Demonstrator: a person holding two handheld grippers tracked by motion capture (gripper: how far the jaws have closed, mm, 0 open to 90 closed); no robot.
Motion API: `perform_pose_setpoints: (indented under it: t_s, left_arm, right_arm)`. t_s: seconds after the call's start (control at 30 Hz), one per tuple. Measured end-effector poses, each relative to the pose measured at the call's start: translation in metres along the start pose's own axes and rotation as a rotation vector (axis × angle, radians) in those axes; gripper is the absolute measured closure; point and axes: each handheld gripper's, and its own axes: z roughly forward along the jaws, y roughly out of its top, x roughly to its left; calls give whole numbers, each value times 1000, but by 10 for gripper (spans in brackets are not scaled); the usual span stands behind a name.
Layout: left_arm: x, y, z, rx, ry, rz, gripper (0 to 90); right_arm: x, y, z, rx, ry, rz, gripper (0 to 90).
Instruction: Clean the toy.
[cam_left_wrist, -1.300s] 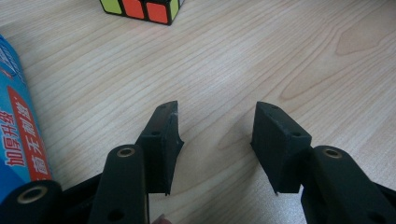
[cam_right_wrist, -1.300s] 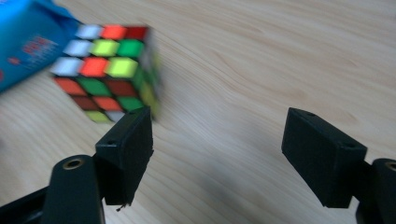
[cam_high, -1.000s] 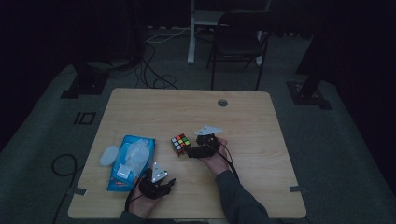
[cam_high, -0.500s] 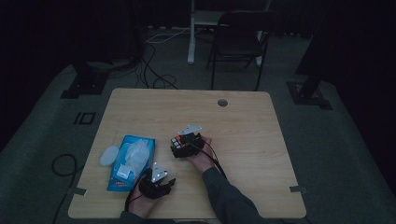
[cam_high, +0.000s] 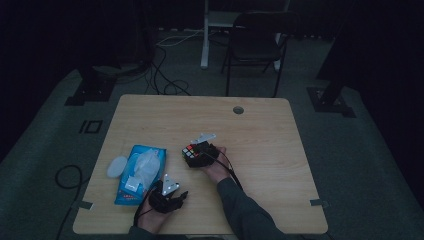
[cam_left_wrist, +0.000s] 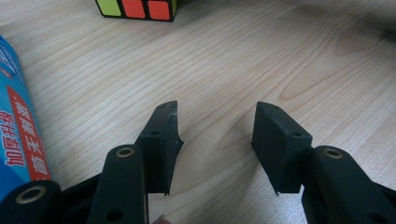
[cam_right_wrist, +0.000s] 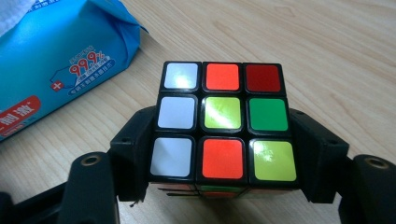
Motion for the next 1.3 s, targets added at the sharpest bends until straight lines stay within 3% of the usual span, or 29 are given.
perform_pose_setpoints:
  t_s: [0.27,0.5,0.83,1.07,1.3]
  left_arm:
    - [-2,1,-1,12,-8,17,526]
    - [-6,4,-6,19,-2,45,530]
    - [0,15,-23,0,13,53,529]
    - [17,26,-46,-45,65,36,528]
    - [46,38,-68,-67,168,10,508]
  right_arm:
    - [-1,-4,-7,-16,-3,-17,338]
    - [-4,-11,-26,-33,0,-59,338]
    - [-12,-28,-48,-30,-4,-105,338]
    - [-13,-40,-60,-39,-23,-131,338]
    - [-16,-53,-69,-42,-24,-134,338]
